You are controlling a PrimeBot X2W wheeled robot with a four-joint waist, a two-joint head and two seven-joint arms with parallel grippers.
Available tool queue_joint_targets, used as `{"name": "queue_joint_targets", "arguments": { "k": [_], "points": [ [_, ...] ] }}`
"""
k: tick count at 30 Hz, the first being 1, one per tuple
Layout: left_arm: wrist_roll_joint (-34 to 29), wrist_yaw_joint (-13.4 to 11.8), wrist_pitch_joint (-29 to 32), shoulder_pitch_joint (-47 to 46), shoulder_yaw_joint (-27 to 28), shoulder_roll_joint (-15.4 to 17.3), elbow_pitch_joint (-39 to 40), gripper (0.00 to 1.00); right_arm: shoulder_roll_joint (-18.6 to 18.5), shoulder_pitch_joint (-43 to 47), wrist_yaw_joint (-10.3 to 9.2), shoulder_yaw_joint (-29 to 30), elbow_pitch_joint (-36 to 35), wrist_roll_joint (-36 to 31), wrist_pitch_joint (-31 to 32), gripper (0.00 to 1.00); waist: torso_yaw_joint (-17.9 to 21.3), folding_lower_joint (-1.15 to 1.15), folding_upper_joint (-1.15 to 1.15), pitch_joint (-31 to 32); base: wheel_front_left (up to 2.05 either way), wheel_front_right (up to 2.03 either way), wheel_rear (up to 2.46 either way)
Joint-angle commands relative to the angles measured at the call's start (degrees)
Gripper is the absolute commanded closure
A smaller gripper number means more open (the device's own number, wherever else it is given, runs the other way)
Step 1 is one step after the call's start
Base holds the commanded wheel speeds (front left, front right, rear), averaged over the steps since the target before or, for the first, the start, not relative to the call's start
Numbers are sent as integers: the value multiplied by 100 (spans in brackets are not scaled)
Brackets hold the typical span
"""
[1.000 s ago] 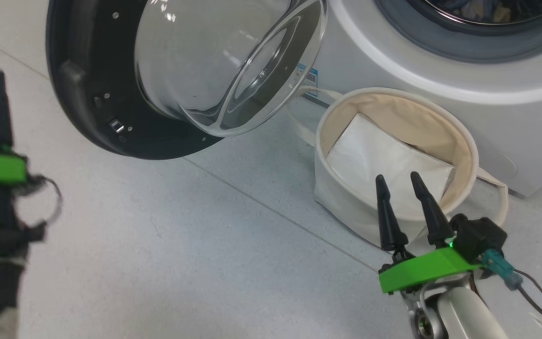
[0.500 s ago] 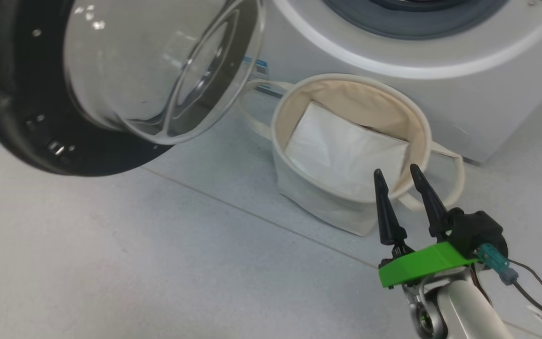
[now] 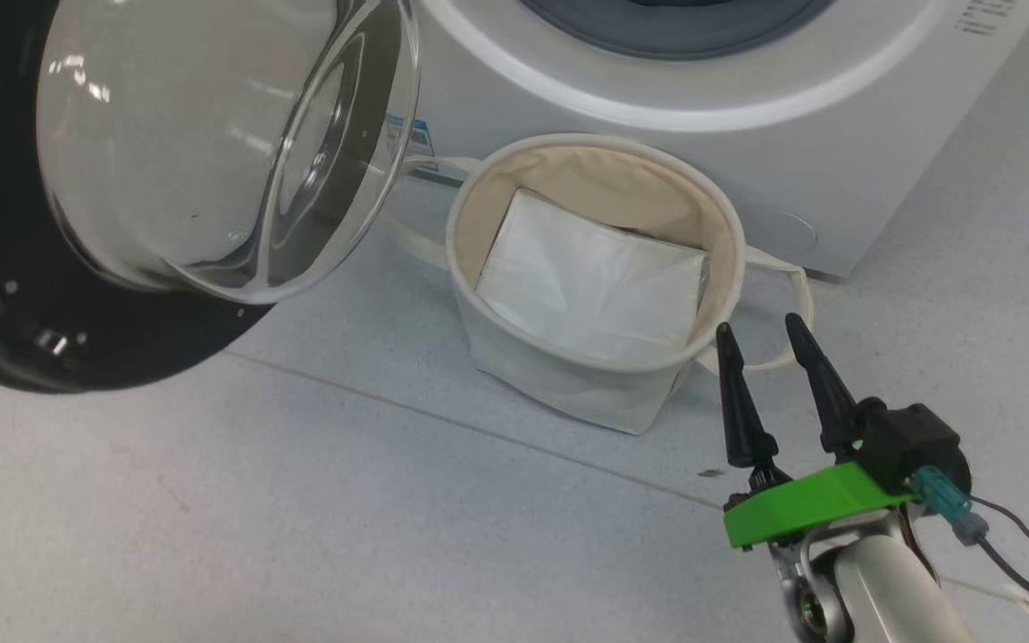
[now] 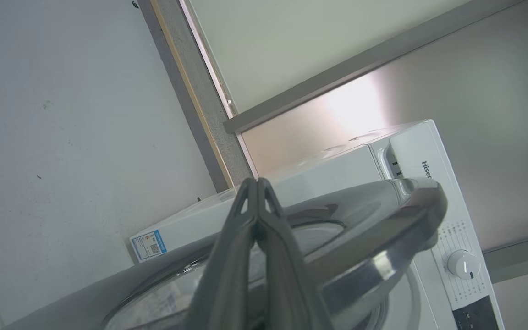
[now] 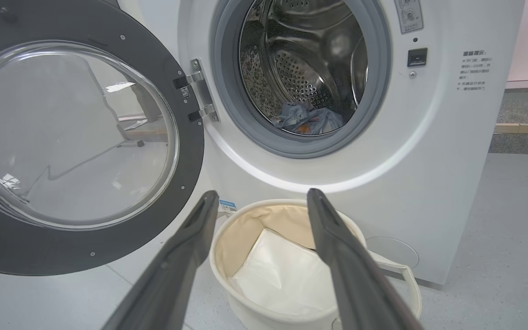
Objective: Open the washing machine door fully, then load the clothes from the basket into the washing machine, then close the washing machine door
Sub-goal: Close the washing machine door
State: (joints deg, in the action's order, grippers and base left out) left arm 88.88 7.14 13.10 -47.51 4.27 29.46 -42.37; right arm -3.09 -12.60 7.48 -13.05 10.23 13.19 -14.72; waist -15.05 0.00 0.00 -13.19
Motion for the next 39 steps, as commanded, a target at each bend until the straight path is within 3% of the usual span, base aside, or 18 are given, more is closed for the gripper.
{"name": "queue_joint_targets", "arguments": {
  "k": [1, 15, 22, 30, 39],
  "points": [
    [43, 35, 140, -71, -9, 199, 210, 100, 22, -40, 1, -154, -200, -14, -28, 0, 22, 0, 0, 19, 0, 0, 0],
    [187, 35, 1262, 686, -772, -453, 1773, 100, 22, 144, 1, -232, -162, 284, -28, 0, -111, 0, 0, 400, 0, 0, 0],
    [68, 35, 1352, 833, -1224, -961, 2404, 100, 22, 93, 1, -257, -198, 441, -28, 0, -155, 0, 0, 477, 0, 0, 0],
    [-69, 35, 1296, 724, -1619, -1331, 2477, 100, 22, 15, 1, -209, -245, 516, -28, 0, 94, 0, 0, 386, 0, 0, 0],
    [75, 35, 1378, 311, -1747, -1573, 2380, 100, 22, -193, 1, 1, -425, 584, -28, 0, 684, 0, 0, -89, 0, 0, 0]
  ]
}}
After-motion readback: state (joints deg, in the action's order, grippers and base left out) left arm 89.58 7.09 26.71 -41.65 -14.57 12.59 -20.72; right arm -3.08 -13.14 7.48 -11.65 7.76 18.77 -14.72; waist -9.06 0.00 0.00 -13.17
